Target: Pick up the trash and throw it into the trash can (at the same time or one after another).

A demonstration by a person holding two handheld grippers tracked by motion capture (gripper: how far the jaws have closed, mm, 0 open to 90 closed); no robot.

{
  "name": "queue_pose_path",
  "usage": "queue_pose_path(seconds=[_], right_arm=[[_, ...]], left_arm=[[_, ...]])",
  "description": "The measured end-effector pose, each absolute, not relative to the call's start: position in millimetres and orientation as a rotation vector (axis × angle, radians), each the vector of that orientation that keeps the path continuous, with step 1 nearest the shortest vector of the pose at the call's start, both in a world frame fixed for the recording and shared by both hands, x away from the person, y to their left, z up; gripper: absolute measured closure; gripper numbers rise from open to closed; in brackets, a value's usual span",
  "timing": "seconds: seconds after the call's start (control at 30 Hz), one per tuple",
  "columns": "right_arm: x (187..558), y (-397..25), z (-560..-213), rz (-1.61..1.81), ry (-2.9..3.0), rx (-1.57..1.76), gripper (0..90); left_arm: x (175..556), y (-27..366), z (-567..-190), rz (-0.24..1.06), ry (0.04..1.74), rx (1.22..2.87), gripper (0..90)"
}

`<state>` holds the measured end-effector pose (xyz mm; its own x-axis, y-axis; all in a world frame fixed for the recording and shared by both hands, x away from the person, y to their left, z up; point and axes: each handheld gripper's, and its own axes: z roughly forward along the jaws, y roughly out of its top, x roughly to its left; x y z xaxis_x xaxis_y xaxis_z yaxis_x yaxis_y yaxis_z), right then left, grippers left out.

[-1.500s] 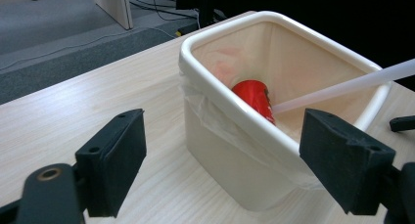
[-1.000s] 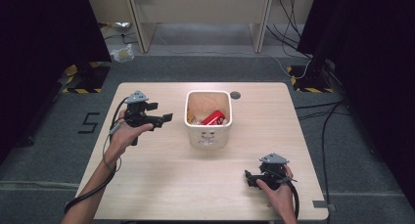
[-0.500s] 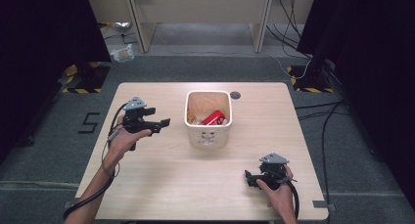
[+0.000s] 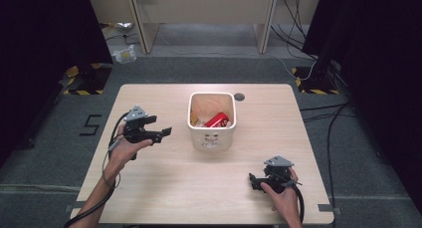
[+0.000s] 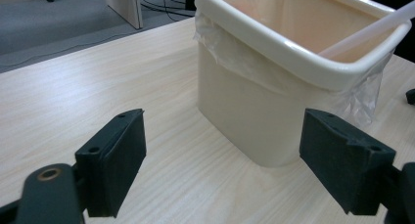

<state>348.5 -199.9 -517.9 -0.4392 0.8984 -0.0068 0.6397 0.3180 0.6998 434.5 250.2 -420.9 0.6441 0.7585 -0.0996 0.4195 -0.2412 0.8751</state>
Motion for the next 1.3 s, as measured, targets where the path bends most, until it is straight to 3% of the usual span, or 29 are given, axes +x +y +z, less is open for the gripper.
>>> queue_pose_path(seconds=[1.3], right_arm=[[348, -200, -518, 0.889, 2.194, 1.365, 1.7]], left_arm=[[406, 252, -456, 0.435, 0.919, 1.921, 17.0]])
